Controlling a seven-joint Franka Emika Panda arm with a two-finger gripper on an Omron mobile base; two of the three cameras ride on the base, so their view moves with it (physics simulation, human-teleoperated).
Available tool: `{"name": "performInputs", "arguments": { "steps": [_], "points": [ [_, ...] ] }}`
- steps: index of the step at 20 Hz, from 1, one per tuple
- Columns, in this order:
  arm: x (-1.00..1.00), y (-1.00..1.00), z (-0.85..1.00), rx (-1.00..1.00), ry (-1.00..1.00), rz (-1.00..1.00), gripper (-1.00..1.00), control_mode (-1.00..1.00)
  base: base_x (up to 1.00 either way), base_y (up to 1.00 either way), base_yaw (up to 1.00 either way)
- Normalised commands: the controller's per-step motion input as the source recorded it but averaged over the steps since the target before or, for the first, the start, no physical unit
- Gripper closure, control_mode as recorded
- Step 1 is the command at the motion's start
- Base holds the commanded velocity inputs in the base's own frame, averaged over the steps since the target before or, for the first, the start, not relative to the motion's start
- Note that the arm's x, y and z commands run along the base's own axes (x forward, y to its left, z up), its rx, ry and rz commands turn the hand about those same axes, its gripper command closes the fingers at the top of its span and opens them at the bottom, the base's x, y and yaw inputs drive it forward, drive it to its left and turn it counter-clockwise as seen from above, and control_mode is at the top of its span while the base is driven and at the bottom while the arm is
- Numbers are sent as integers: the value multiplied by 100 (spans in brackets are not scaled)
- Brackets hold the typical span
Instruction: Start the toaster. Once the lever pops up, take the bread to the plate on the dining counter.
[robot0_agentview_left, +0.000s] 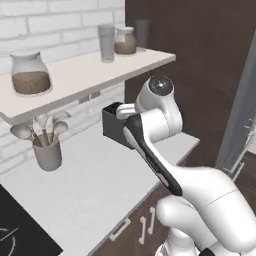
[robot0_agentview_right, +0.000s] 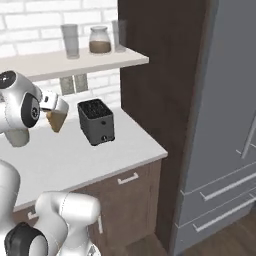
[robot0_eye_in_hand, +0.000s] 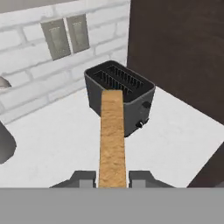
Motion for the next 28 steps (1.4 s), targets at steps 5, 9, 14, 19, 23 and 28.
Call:
{"name": "performInputs", "arguments": {
  "steps": [5, 9, 14, 19, 23, 28],
  "points": [
    [0, 0, 0, 0, 0, 0, 100, 100, -6, 11, -87],
    [0, 0, 0, 0, 0, 0, 100, 100, 0, 2, -88],
    [0, 0, 0, 0, 0, 0, 100, 100, 0, 0, -90],
    [0, 0, 0, 0, 0, 0, 100, 100, 0, -8, -86],
    [0, 0, 0, 0, 0, 0, 100, 100, 1, -26, -82],
    [0, 0, 0, 0, 0, 0, 100, 100, 26, -27, -77]
  ]
}}
